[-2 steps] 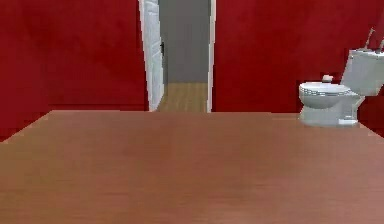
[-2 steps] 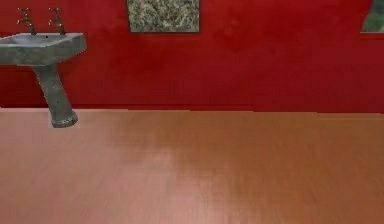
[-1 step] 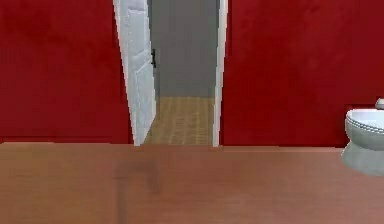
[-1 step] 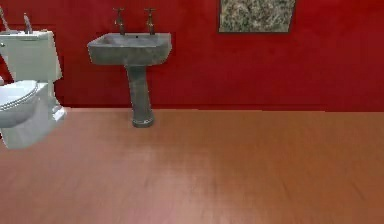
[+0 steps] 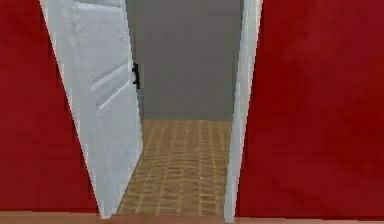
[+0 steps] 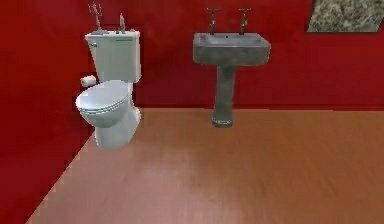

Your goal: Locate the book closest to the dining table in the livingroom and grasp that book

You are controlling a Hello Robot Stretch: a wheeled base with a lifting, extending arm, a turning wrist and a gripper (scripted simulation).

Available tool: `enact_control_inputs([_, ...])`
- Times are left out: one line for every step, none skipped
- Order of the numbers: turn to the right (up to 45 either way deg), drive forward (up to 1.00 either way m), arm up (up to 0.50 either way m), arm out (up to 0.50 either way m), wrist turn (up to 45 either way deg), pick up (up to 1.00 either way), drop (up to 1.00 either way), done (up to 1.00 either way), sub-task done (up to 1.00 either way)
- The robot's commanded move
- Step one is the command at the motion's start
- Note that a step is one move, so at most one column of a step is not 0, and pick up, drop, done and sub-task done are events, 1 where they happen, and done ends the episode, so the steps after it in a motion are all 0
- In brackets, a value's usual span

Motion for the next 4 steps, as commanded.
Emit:
enact_control_inputs([0.0, 1.00, 0.00, 0.00, 0.0, 0.00, 0.00, 0.00, 0.00])
enact_control_inputs([-24.0, 0.00, 0.00, 0.00, 0.0, 0.00, 0.00, 0.00, 0.00])
enact_control_inputs([0.0, 0.05, 0.00, 0.00, 0.0, 0.00, 0.00, 0.00, 0.00])
enact_control_inputs([21.0, 0.00, 0.00, 0.00, 0.0, 0.00, 0.00, 0.00, 0.00])
